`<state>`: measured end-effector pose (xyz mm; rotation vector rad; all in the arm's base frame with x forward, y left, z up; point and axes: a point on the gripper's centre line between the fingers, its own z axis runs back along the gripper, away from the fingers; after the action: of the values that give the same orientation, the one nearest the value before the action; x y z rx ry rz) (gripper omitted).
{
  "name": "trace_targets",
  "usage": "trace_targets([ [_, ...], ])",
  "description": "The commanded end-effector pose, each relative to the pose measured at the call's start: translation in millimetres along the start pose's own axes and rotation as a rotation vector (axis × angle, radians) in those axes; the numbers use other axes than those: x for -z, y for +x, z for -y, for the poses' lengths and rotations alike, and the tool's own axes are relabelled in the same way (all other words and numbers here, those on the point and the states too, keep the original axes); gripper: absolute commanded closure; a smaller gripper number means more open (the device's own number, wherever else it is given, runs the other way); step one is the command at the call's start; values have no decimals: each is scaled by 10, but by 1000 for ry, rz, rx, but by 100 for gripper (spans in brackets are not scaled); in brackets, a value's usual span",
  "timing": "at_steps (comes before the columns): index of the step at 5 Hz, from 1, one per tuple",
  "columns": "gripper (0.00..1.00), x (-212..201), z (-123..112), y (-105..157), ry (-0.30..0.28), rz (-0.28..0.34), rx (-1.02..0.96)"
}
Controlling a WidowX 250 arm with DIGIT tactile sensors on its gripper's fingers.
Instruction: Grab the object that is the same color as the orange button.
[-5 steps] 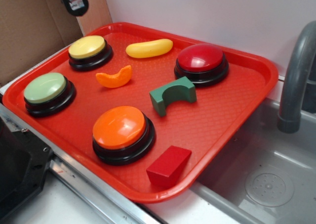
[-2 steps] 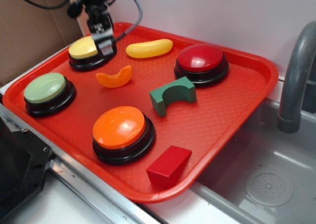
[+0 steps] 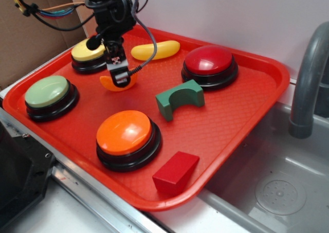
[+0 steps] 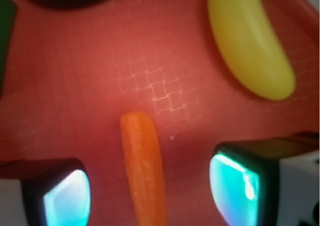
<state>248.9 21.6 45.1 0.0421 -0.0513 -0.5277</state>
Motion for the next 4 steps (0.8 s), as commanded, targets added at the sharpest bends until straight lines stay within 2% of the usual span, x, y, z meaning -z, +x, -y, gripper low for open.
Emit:
trace_targets([
  [1,0,122,26,202,-10,28,13],
  [2,0,127,46,166,-43,39,0],
  [3,100,111,33,167,-38,33,-22],
  [4,100,110,45,188,-28,27,-19],
])
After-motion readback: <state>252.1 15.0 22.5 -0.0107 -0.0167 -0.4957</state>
